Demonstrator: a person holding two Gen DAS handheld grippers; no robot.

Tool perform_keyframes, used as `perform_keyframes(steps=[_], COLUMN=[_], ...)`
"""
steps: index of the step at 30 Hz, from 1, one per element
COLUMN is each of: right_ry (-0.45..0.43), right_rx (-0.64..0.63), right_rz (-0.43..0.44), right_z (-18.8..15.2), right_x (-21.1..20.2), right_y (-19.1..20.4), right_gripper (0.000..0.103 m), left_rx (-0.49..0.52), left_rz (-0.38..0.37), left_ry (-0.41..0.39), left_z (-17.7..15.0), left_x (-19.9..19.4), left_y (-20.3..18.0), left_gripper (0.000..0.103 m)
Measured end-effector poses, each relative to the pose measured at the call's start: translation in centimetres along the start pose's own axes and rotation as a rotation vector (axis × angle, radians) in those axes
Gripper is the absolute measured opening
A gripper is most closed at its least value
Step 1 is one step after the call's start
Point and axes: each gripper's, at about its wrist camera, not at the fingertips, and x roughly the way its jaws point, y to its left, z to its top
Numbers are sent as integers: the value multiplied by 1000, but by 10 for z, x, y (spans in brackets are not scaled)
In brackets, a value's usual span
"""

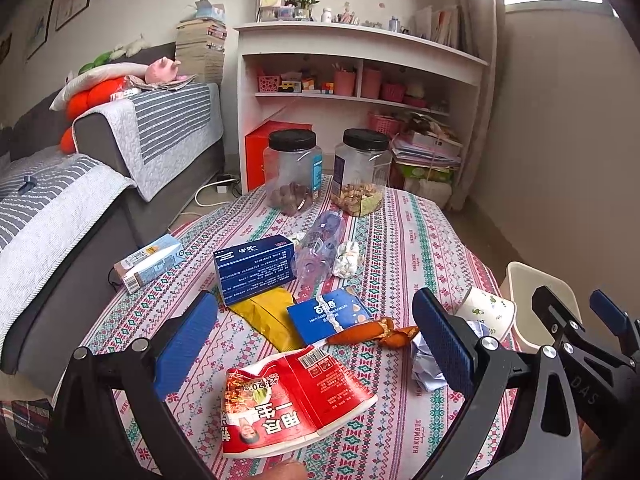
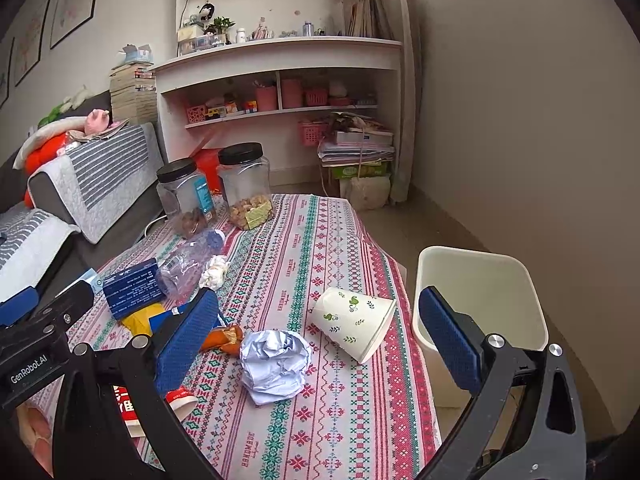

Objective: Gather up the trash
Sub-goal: 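Reach left tool toward red noodle wrapper while right tool reaches toward crumpled paper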

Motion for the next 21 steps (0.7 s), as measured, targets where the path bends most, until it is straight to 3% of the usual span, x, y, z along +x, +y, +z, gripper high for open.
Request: perform_keyframes(steps=[10, 17, 21], right_ry=[8, 97, 93], right_rx=[8, -45, -57], right_rz=[8, -14, -10], right_z=[-1, 0, 0], right_x=[1, 8, 10], right_y=[1, 3, 4], right_gripper=[96, 96, 96], left_rx=[-5, -3, -6], left_rz=[7, 12, 21], left_ry=[16, 36, 47], left_z=[-3, -5, -6], left_x=[4, 9, 12], left_y=[3, 4, 7], left_gripper=[95, 95, 95])
